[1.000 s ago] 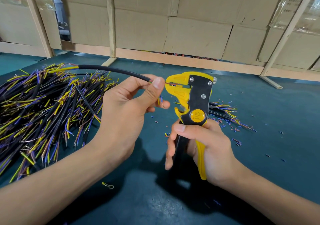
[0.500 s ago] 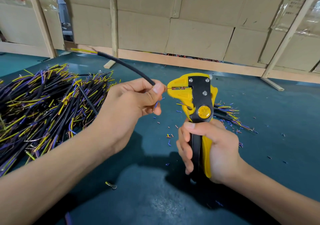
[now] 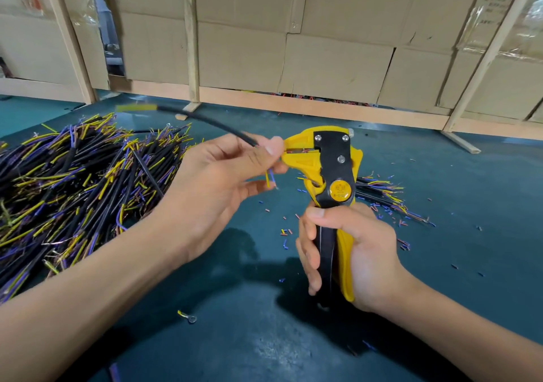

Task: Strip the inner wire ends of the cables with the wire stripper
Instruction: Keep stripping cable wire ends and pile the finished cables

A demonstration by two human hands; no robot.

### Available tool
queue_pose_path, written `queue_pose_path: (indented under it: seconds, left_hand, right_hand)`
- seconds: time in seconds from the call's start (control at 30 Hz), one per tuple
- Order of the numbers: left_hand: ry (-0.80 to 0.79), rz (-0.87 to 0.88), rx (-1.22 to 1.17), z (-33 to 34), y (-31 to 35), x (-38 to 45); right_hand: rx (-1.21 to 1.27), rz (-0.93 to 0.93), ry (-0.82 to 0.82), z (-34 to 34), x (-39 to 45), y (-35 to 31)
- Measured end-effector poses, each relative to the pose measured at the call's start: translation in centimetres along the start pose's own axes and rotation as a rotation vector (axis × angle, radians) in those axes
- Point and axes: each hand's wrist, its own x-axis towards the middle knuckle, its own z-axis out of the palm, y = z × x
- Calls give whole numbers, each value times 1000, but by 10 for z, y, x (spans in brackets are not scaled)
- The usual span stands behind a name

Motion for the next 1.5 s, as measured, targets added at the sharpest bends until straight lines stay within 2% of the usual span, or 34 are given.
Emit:
queue_pose_path:
  seconds: [0.1, 0.23, 0.33, 0.43, 0.63, 0.77, 0.83, 0.97, 1.03, 1.1, 1.5]
  left_hand:
    - [82, 109, 63, 3, -4, -2]
    - [189, 300, 299, 5, -1, -5]
    - [202, 413, 468, 6, 2, -8]
    - [208, 441, 489, 5, 7, -10]
    - [171, 328, 448, 5, 5, -14]
    - [209, 339, 427, 3, -3, -9]
    - [230, 299, 305, -2, -3, -4]
    - [247, 44, 35, -5, -3, 2]
    - [215, -20, -99, -4, -3, 3]
    - [182, -41, -181, -4, -2, 3]
    - [83, -60, -238, -2, -6, 2]
  right_hand:
    - [-35, -4, 33, 2, -1, 1]
    - [-49, 20, 33, 2, -1, 0]
    - [-37, 47, 0, 2, 0, -1]
    - [-19, 61, -37, 1, -1, -2]
    - [62, 98, 8, -2, 1, -4]
    - [84, 69, -12, -4, 1, -2]
    - [88, 63, -15, -4, 2, -1]
    - [69, 33, -52, -3, 5, 3]
    - [39, 22, -85, -2, 4, 3]
    - [24, 27, -95, -1, 2, 3]
    - [-22, 23, -94, -1, 3, 5]
